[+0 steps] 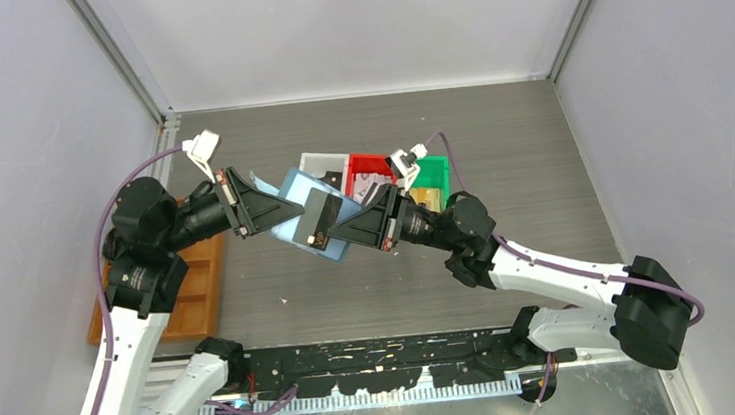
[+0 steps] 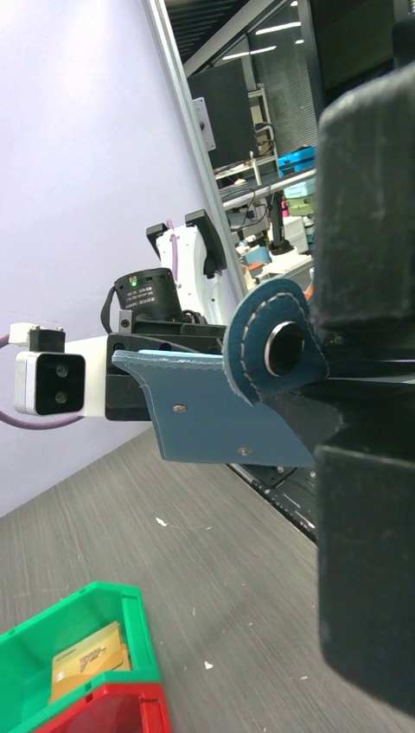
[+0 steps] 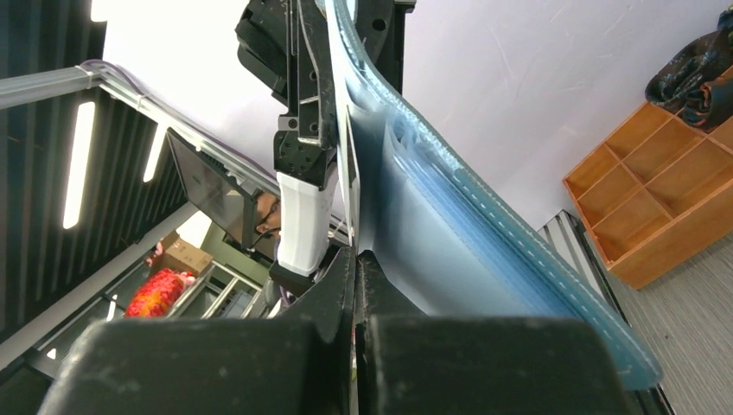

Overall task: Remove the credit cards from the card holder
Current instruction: Remove the credit card from the card holder, then place the credit card in the storage box.

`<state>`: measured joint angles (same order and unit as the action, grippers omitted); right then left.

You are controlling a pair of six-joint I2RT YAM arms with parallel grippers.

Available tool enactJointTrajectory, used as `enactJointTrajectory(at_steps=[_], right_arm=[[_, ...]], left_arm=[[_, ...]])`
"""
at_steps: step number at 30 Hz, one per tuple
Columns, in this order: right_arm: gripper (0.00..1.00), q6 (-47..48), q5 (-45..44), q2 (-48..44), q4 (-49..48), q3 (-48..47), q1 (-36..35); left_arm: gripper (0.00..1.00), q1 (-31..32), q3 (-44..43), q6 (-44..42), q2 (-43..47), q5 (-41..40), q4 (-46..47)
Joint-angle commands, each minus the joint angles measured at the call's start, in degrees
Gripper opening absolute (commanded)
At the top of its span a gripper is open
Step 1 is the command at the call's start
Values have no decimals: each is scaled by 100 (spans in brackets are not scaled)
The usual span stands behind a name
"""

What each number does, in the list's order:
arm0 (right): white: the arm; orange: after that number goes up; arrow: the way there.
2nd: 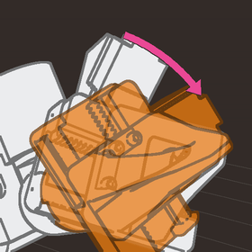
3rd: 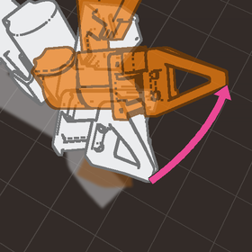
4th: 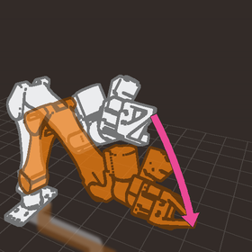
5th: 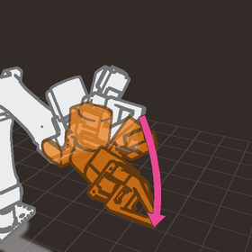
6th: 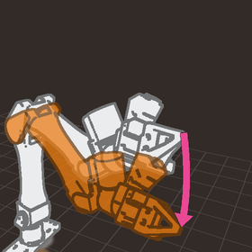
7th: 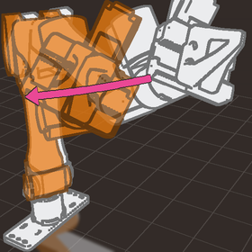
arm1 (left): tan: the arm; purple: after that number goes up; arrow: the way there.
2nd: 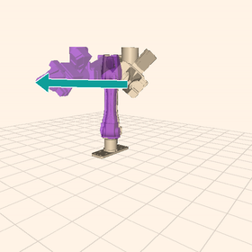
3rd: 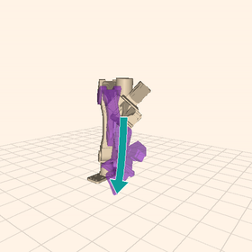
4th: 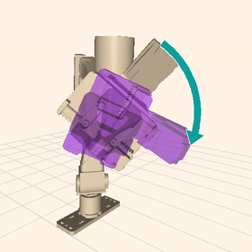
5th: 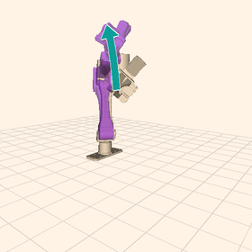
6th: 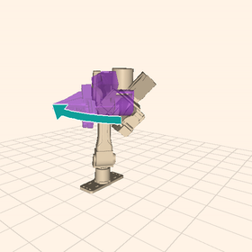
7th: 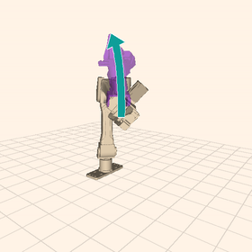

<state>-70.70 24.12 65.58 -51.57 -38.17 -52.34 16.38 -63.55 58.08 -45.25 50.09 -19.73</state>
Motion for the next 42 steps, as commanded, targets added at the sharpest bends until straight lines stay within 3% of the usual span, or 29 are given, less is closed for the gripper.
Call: enactJointTrajectory(at_steps=[1,7,9,13,19,24,32,37,42], right_arm=[[2,-38,-220,-14,-432,-54,-69],[34,-257,-299,283,-997,-339,-157],[37,-360,-315,418,-1186,-414,-163],[29,-521,-302,562,-1486,-416,-163],[3,-479,-264,361,-1578,-29,-146],[1,-321,12,-522,-300,476,262],[1,1016,860,-1867,3470,-72,1597],[1,1810,747,-1206,4715,-946,1948],[1,2446,402,576,5118,-2000,1991]], left_arm=[[4,-17,-307,71,70,18,314],[0,-38,-273,52,69,-8,311],[0,-39,-276,47,62,-1,318],[0,-56,-295,44,63,52,340],[0,-64,-296,-22,64,61,342],[0,-82,-419,-322,10,96,261],[0,-81,-483,-703,32,302,388],[0,-76,-502,-935,30,421,199],[0,-84,-562,-1788,-79,546,-612]])
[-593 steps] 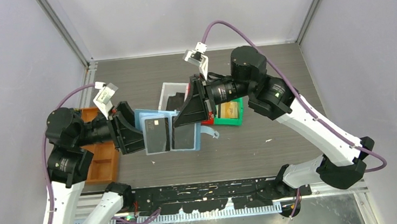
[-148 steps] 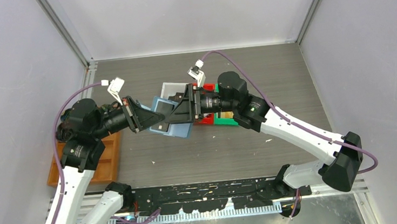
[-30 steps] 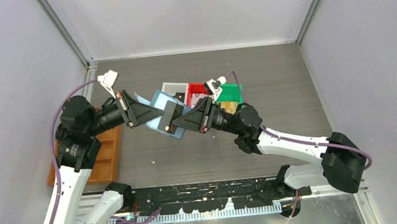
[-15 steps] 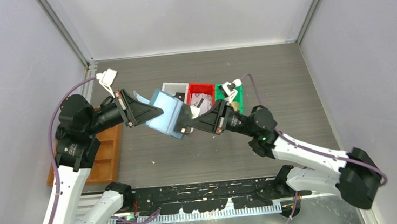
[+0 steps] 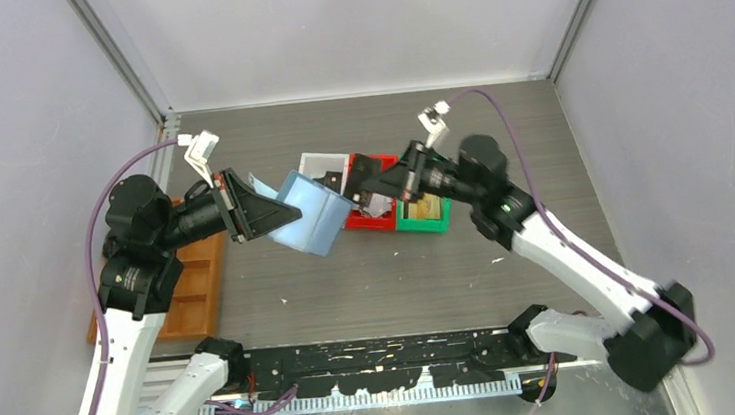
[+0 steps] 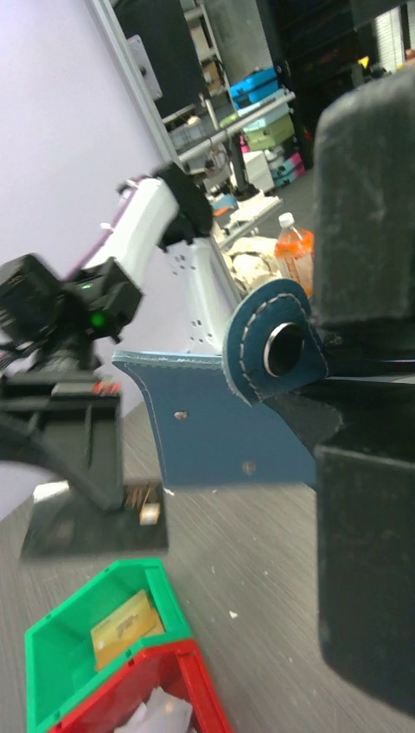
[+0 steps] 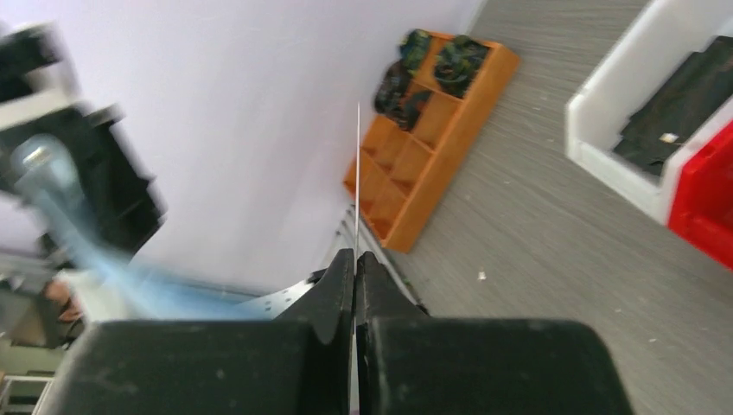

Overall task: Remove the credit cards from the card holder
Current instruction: Place the credit card in the storage box, then place the card holder at the center of the board.

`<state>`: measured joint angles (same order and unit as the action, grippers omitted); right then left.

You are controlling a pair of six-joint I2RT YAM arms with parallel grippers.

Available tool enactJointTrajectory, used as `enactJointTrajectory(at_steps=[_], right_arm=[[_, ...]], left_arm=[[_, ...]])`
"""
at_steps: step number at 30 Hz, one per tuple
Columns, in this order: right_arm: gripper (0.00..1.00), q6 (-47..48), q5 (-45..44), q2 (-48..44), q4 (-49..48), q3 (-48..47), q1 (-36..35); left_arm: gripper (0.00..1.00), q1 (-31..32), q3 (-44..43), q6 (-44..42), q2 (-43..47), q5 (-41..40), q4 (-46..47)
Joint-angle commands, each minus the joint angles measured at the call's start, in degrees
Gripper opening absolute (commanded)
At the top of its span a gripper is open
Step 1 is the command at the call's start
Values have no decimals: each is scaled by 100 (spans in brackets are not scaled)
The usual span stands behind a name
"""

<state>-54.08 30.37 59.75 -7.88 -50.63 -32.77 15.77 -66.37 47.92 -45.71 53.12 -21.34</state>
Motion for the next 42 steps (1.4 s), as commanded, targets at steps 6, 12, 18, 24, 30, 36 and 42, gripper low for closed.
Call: enactJointTrajectory(at_steps=[6,12,18,24,30,36,42], right_arm=[[1,1132,-334,3691,1249,-2552,-12],[1,1317,-812,5245,1905,-3984,-234],[9,1512,-1539,5891,2604,-4830,-413],[41,1560,-1999,5579,2415,-4592,-418],[53,1859,-2213,4815,2624,-4308,-416],[72,1713,-1094,3108,1631,-3063,-331],[81,646,511,1545,-336,-1541,-324]], left_arm=[[0,-30,-347,-1598,-32,342,-1350],[0,-30,-428,-1864,52,485,-1573],[0,-30,-370,-1754,119,771,-1443],[0,-28,-36,-1514,411,1035,-649],[0,-30,-104,-1474,341,1227,-665],[0,-30,-81,-1491,316,1397,-619],[0,-27,-69,-1660,192,1484,-663]])
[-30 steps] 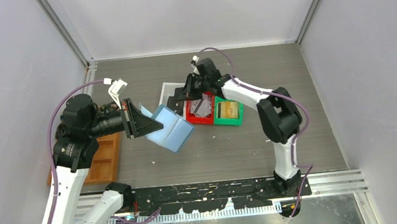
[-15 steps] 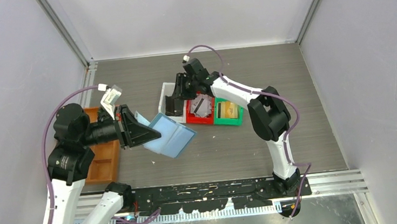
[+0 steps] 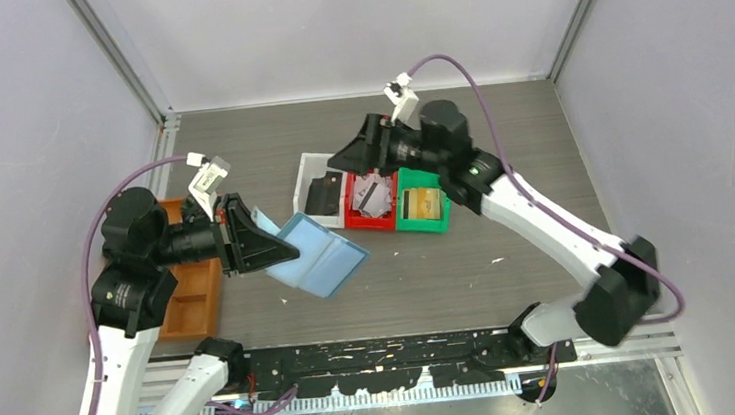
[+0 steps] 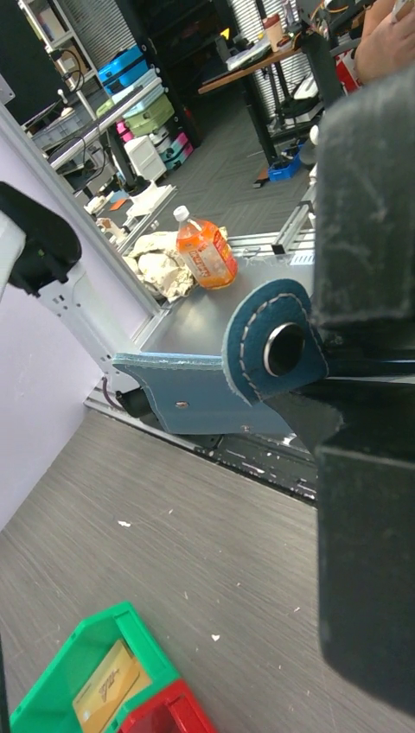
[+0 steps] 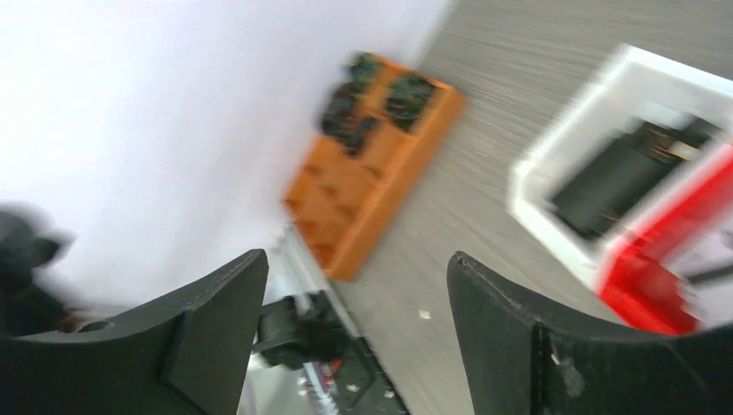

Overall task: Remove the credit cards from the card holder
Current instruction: Place the card holder at the center of the board.

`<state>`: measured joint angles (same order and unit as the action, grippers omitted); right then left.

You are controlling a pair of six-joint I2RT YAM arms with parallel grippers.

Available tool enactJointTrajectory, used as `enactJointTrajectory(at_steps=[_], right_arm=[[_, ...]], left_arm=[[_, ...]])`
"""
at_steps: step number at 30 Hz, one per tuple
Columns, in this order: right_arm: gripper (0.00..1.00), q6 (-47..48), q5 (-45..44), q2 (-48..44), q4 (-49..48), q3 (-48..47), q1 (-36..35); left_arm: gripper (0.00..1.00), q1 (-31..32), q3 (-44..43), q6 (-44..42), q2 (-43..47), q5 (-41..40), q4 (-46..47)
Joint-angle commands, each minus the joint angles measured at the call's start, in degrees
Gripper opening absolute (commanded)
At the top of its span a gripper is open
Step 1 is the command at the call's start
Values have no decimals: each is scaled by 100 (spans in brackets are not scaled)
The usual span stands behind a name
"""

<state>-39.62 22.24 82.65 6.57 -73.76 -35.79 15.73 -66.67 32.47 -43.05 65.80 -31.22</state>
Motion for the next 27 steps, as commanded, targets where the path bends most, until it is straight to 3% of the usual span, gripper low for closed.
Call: enactJointTrajectory(at_steps=[1,4,7,12,19,21,24,27], right_arm=[[82,-1111,1676,-930,-2281,1153,-41],[83,-2051,2040,-1461,-3755,2081,-139],[85,-2440,1965,-1926,-4471,2674,-384],[85,-2356,1735,-2277,-4470,2953,-1017],[82,-2429,1183,-2252,-4459,3429,-1430],[81,-2268,981,-2244,-3931,3461,-1446],[83,-1240,-413,-2414,-1155,2939,-1429],[84,-815,-1351,-2484,194,2557,-1218]], left_arm=[[0,-21,-46,-136,-98,221,324],[0,-25,-54,-176,-128,240,313],[0,-26,-65,-352,-136,238,223],[0,-21,-77,-654,-177,60,80],[0,-16,-86,-2848,-290,-744,-1167],[0,-13,10,-3543,-334,-1069,-1373],[0,130,256,-4523,-434,-1558,-1649],[0,576,618,-5486,-670,-2349,-1928]])
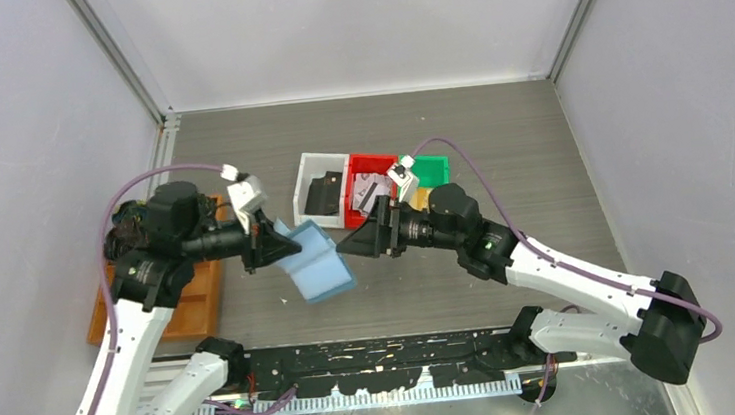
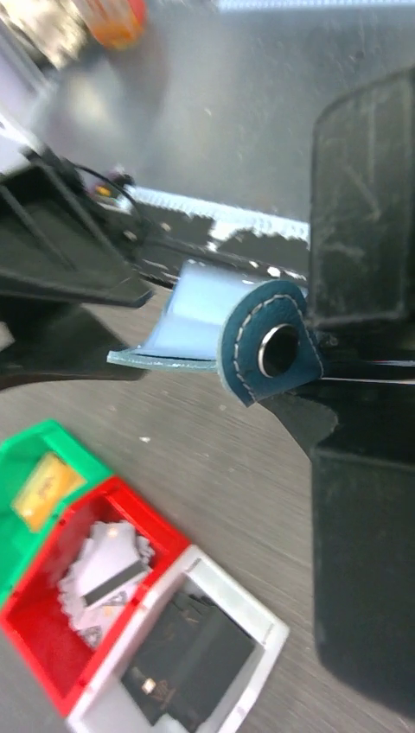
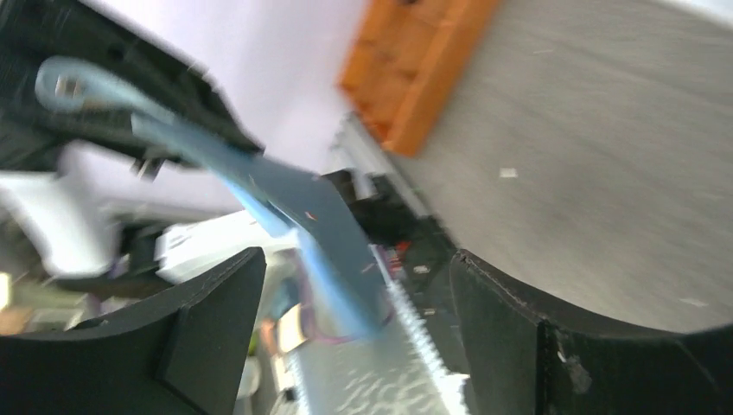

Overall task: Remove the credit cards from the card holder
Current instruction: Place the card holder at the center of the board.

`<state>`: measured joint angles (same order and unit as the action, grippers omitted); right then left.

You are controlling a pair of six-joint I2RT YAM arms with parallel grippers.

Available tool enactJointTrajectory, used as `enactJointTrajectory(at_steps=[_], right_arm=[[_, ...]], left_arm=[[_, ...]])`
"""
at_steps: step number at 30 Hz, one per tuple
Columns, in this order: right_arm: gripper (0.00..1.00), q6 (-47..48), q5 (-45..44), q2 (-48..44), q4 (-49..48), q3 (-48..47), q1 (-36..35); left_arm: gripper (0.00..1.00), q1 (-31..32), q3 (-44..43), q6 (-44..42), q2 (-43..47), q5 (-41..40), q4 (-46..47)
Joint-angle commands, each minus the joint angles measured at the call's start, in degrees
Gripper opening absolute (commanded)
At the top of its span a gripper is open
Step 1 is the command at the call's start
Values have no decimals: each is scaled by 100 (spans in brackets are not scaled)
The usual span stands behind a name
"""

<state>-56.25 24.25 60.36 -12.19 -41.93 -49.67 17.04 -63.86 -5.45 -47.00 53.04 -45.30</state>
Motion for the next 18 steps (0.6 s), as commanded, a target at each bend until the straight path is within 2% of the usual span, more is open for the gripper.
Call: enactJointTrajectory(at_steps=[1,6,12,16,18], right_arm=[[84,906,-1748,-314,2282,-661,238],[87,978,-2289,-722,2841,-708,599],[88,940,-2504,-963,3234,-746,1153],[88,1065,-2884,-1050,3401,-813,1227],[89,1108,-3006,-1055,3475,-830,1243]], left_arm=[[0,574,433,-1970,-385,-1287,-571],[0,1062,1015,-2979,-967,-2451,-196],[0,1090,1401,-3616,-1966,-3227,476],[0,1087,1520,-3953,-2547,-3825,976],[14,1092,1741,-4091,-2587,-4181,1573]])
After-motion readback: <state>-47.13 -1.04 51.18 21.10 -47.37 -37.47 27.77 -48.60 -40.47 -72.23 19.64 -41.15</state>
